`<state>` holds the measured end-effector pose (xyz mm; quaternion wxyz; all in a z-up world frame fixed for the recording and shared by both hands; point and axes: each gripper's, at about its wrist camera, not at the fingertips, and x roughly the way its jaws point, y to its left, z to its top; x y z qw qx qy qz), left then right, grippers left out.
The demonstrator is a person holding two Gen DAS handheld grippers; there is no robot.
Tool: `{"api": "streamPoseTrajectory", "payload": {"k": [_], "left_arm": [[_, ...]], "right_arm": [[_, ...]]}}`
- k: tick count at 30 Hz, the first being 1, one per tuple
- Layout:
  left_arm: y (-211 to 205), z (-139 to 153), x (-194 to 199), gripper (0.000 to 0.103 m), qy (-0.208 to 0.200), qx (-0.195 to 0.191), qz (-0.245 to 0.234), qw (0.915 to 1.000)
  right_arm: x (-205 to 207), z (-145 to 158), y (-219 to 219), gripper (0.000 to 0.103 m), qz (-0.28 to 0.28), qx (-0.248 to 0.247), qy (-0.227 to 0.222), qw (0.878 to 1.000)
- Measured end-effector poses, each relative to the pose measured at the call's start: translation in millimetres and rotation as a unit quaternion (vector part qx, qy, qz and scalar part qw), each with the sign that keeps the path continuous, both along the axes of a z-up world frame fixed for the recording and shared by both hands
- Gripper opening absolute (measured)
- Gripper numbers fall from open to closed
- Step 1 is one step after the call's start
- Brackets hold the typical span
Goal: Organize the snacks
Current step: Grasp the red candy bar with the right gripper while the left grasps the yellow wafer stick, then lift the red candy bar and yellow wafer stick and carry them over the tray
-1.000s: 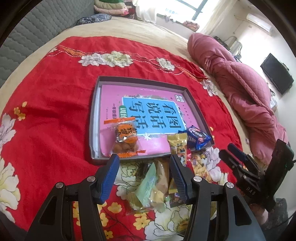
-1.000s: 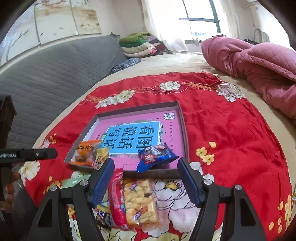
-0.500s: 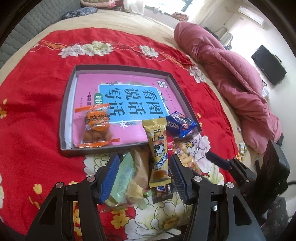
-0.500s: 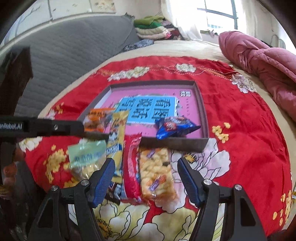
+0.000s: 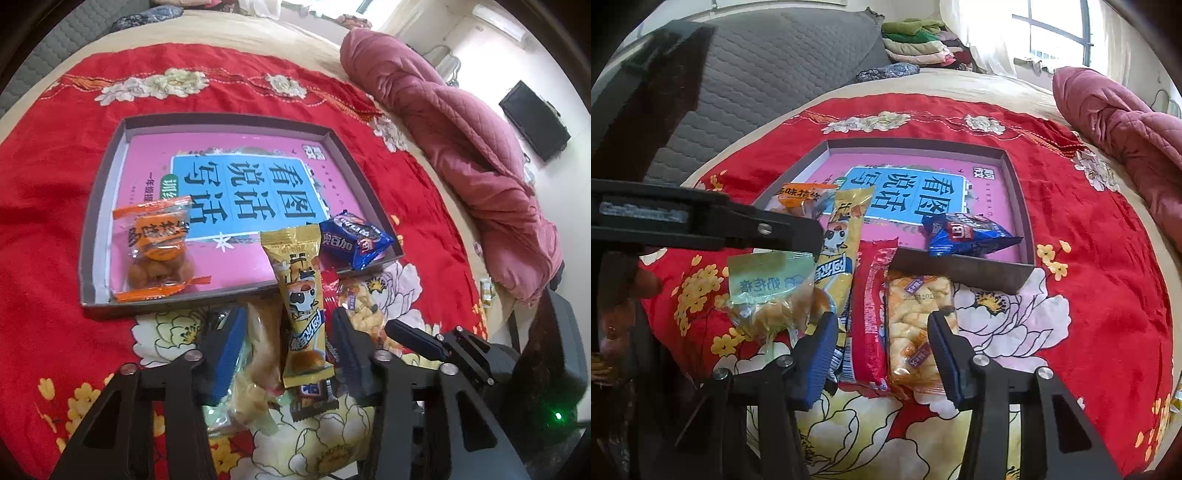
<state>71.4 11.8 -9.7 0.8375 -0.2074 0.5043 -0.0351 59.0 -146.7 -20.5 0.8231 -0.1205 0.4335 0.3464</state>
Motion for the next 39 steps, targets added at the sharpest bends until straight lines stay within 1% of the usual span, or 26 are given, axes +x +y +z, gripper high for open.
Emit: {"api": "streamPoseTrajectory", "payload": {"k": [3, 5, 8, 9, 11, 13, 15, 17, 18, 22, 27, 32, 34, 35, 36, 39], "left_arm": [[-1.4, -7.1, 6.3, 0.045, 0.007, -0.003, -0.002, 1.0000], [-1.9, -10.5, 9.4, 0.045, 0.008, -0.011, -0.004, 0.9999], [-4.1, -14.3, 12.9, 0.044, 0.012, -0.015, -0.006, 0.9998], [-5.1, -15.8, 13.9, 0.043, 0.013, -0.017, -0.007, 0.9997], [-7.2, -19.5, 16.9, 0.039, 0.016, -0.023, -0.012, 0.9995], [-8.2, -22.3, 19.0, 0.038, 0.019, -0.026, -0.014, 0.9994], [-9.7, -25.4, 22.3, 0.034, 0.021, -0.029, -0.017, 0.9992], [-10.7, -28.8, 25.3, 0.027, 0.024, -0.037, -0.019, 0.9989], [-10.6, -30.1, 26.4, 0.026, 0.025, -0.041, -0.018, 0.9987], [-8.6, -30.6, 28.3, 0.017, 0.019, -0.046, -0.019, 0.9986], [4.5, -22.5, 22.1, 0.015, 0.006, -0.059, -0.004, 0.9982], [16.7, -10.6, 13.7, 0.015, -0.009, -0.062, 0.008, 0.9980], [19.1, -7.8, 10.9, 0.015, -0.012, -0.060, 0.010, 0.9981], [20.4, -5.2, 9.0, 0.015, -0.015, -0.059, 0.012, 0.9981], [20.6, -3.7, 8.2, 0.015, -0.018, -0.058, 0.012, 0.9981], [23.0, 3.0, 4.2, 0.015, -0.026, -0.052, 0.015, 0.9982]], "right_arm": [[-1.8, -1.7, 2.7, 0.047, 0.008, -0.003, -0.001, 1.000], [-2.4, -3.6, 5.2, 0.045, 0.013, -0.007, -0.001, 1.000], [-2.7, -5.9, 9.1, 0.037, 0.021, -0.014, -0.002, 1.000], [-3.2, -6.3, 10.3, 0.036, 0.025, -0.015, -0.002, 1.000], [-4.5, -7.6, 13.1, 0.035, 0.032, -0.019, -0.004, 0.999], [-5.8, -9.2, 15.9, 0.035, 0.038, -0.024, -0.006, 0.999], [-7.2, -9.6, 18.0, 0.035, 0.043, -0.026, -0.010, 0.999], [-7.5, -11.1, 19.8, 0.035, 0.047, -0.028, -0.013, 0.998], [-8.4, -11.5, 20.4, 0.035, 0.049, -0.029, -0.013, 0.998], [-10.5, -13.2, 25.9, 0.035, 0.058, -0.034, -0.023, 0.997], [-12.1, -20.3, 36.8, 0.035, 0.073, -0.055, -0.037, 0.995], [-4.6, -25.7, 39.6, 0.034, 0.070, -0.052, -0.029, 0.996], [-0.9, -27.2, 40.1, 0.028, 0.067, -0.049, -0.026, 0.996], [1.7, -27.8, 39.3, 0.022, 0.064, -0.047, -0.023, 0.997], [3.9, -27.4, 38.5, 0.020, 0.060, -0.043, -0.019, 0.997], [15.2, -26.3, 30.6, 0.018, 0.048, -0.012, 0.011, 0.999]]}}
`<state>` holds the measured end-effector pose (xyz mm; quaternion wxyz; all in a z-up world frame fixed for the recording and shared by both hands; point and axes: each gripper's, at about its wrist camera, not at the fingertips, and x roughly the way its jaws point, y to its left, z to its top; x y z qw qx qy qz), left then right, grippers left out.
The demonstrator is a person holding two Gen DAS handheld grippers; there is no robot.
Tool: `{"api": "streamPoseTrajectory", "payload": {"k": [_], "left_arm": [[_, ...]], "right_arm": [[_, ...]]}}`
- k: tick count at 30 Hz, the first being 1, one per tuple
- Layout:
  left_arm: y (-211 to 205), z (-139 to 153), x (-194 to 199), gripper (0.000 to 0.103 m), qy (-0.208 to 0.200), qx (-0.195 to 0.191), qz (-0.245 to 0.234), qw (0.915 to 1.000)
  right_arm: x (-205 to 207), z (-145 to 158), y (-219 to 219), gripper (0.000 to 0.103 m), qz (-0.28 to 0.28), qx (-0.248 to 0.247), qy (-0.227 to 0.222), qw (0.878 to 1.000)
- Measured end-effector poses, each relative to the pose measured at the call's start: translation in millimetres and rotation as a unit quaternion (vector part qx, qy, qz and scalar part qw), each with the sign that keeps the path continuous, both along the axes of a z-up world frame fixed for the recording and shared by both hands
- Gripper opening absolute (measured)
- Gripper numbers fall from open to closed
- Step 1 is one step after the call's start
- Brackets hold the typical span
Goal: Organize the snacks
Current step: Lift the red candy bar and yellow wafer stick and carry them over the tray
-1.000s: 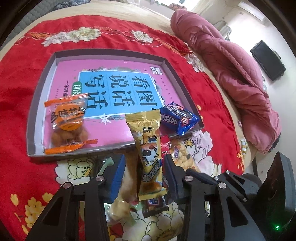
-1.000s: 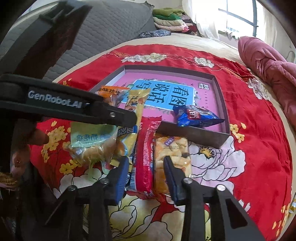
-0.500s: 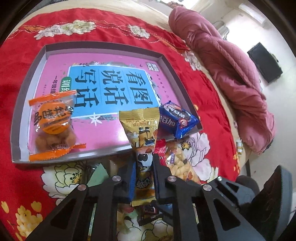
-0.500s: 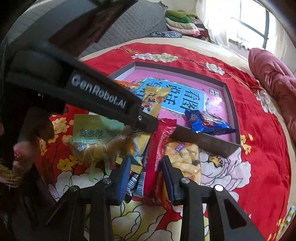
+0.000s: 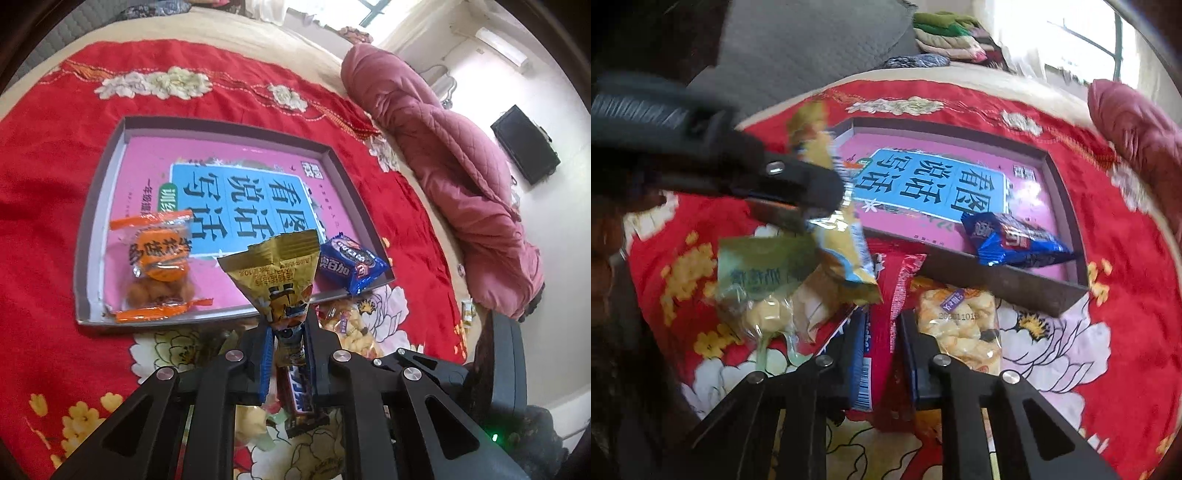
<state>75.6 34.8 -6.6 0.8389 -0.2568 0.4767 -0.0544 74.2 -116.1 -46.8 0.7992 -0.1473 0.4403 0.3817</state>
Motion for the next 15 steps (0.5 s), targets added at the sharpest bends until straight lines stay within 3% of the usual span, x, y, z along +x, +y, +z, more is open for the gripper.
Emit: {"api": "streamPoseTrajectory", "payload": {"k": [5, 15], "left_arm": [[6.0, 12.1, -6.3, 0.015, -0.014, 0.002, 0.008, 0.9999], [21.2, 30.9, -17.7, 0.015, -0.031, 0.007, 0.031, 0.9990]], "right_arm": [[3.6, 4.8, -7.1, 0.017, -0.008, 0.036, 0.023, 0.999], [0.0, 27.6, -16.3, 0.015, -0.007, 0.093, 0.016, 0.995]]}}
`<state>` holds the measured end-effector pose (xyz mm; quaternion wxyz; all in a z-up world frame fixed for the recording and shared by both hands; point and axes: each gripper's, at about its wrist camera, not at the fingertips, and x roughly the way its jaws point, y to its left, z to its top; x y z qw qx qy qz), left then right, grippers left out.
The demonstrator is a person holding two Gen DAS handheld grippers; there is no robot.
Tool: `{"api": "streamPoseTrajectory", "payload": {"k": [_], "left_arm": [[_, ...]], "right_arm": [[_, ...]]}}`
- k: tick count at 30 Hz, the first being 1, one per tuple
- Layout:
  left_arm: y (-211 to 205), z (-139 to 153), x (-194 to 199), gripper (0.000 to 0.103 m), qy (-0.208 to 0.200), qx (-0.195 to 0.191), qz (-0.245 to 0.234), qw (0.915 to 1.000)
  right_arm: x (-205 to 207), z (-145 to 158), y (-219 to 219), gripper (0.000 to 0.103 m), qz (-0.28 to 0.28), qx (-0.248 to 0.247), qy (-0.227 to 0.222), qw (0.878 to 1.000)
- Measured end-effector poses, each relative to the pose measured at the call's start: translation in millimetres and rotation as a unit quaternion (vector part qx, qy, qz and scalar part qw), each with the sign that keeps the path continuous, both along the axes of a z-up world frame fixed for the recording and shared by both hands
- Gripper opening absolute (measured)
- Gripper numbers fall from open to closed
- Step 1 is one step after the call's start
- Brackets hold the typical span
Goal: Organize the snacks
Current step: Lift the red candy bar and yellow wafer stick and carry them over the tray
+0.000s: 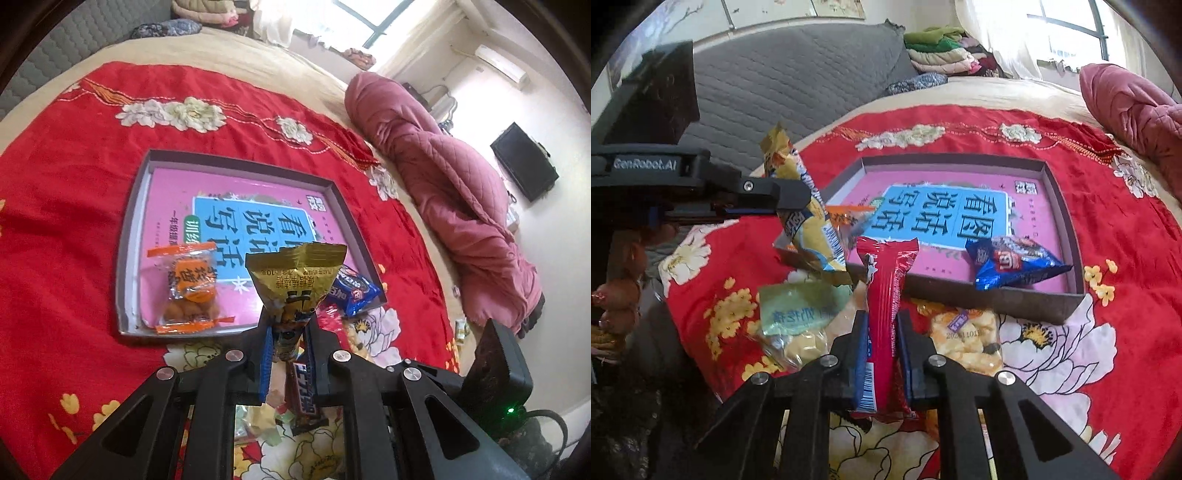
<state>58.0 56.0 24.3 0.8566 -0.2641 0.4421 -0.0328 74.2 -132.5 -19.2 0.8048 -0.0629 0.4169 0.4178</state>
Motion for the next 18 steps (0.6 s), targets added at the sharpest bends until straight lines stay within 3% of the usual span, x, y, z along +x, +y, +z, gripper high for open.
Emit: {"api": "streamPoseTrajectory", "payload": {"k": [18], "left_arm": [[3.1, 16.5, -5.4, 0.015, -0.012, 0.018, 0.011, 0.9997]], "right_arm": [[11.8, 27.4, -19.8, 0.015, -0.035, 0.064, -0.020, 0.997]]}}
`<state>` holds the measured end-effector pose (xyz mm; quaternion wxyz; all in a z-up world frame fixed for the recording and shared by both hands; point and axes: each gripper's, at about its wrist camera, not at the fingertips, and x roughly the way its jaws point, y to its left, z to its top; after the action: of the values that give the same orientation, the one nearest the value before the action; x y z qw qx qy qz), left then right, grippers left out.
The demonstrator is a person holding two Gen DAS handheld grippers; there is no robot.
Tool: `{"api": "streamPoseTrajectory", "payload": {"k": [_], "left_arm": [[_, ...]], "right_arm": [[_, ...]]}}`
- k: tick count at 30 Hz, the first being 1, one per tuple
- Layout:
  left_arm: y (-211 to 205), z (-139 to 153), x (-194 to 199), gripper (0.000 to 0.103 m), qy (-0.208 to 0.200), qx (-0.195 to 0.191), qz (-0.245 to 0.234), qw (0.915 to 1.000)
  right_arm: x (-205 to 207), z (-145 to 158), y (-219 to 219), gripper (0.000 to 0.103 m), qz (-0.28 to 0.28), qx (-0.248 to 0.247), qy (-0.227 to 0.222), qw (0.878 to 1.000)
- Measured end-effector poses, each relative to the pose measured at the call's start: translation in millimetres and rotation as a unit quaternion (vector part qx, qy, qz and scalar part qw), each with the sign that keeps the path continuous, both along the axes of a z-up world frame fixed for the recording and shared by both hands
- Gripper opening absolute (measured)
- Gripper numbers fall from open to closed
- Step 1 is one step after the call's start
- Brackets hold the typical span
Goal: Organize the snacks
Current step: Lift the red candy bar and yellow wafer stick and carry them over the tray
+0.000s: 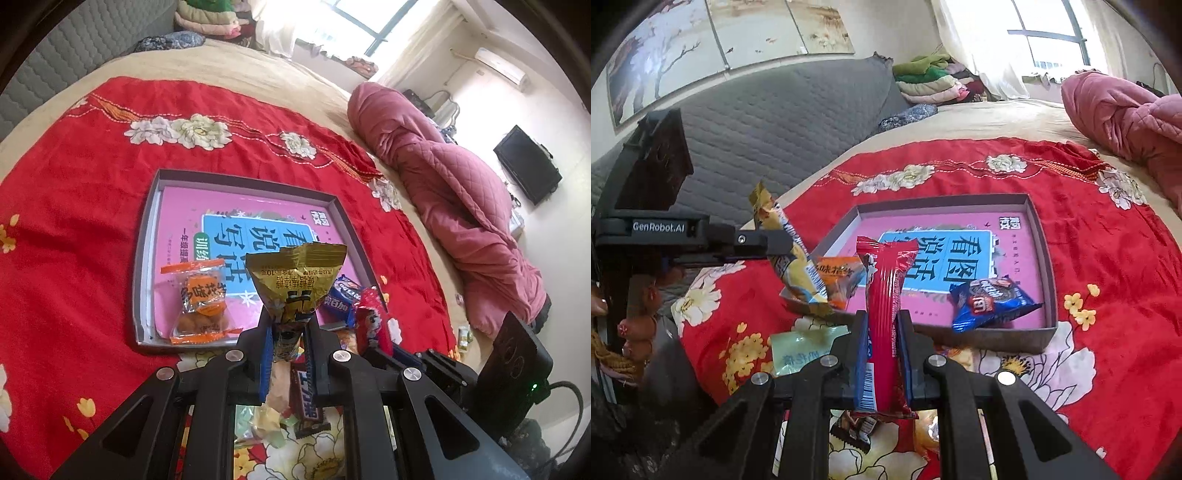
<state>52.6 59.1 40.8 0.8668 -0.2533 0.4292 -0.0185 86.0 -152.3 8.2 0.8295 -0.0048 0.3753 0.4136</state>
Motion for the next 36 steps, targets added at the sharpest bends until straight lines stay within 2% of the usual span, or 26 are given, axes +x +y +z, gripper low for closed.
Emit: {"api": "streamPoseTrajectory", "payload": {"k": [11, 24, 36], "left_arm": [[0.3, 0.4, 10.5, 0.015, 0.000, 0.000, 0.005, 1.0000], [5.3, -15.4, 28.0, 0.015, 0.015, 0.002, 0.016, 0.9997], [11.7, -28.5, 34.6, 0.015, 0.027, 0.002, 0.027, 0.9993]], "right_arm": [[25.1, 5.9, -15.2, 0.015, -0.042, 0.009, -0.013, 0.999], [54.4, -1.9, -13.5, 0.015, -0.083, -0.035, -0.043, 0.995], [79.3, -21.1, -9.1, 0.015, -0.105, -0.051, -0.032, 0.993]]}}
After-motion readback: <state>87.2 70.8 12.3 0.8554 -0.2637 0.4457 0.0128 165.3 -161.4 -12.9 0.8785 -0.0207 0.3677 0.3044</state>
